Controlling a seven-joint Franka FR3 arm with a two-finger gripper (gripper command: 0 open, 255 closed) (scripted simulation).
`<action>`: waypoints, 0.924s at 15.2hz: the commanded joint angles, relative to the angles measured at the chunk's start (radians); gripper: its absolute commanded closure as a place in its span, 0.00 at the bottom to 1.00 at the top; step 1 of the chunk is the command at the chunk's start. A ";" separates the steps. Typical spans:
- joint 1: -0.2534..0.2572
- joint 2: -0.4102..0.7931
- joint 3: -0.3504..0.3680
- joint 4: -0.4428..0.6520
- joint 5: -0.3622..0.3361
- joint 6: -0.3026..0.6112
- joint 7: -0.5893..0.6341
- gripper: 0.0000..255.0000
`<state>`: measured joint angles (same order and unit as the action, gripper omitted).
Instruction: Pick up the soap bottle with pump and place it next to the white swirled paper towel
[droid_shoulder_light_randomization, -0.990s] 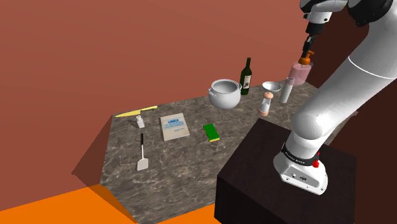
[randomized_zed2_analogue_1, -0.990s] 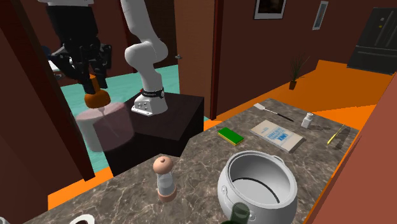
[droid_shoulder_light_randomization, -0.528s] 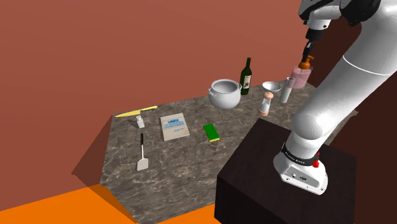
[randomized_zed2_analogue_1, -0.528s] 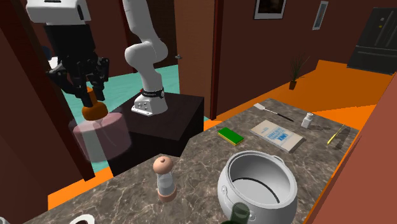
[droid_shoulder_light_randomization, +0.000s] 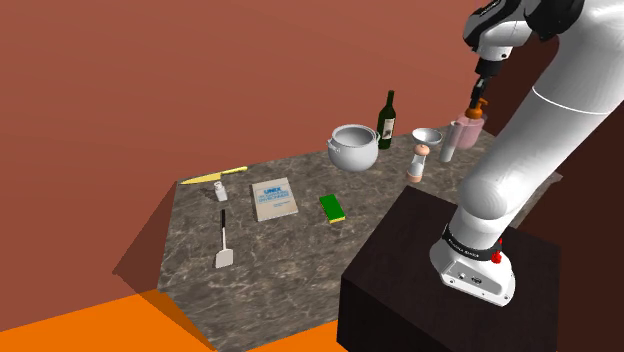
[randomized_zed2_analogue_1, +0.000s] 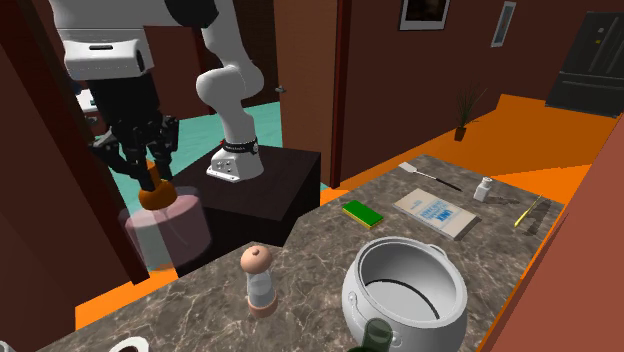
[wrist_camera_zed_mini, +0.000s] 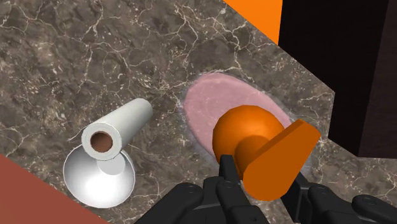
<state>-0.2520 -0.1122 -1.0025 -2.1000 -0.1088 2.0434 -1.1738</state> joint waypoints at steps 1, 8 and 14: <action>0.000 0.015 -0.009 -0.019 0.013 0.030 -0.013 1.00; 0.003 0.086 -0.030 -0.075 0.079 0.125 -0.062 1.00; -0.004 0.164 -0.034 -0.114 0.163 0.204 -0.123 1.00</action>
<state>-0.2537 0.0353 -1.0371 -2.2085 0.0360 2.2325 -1.2840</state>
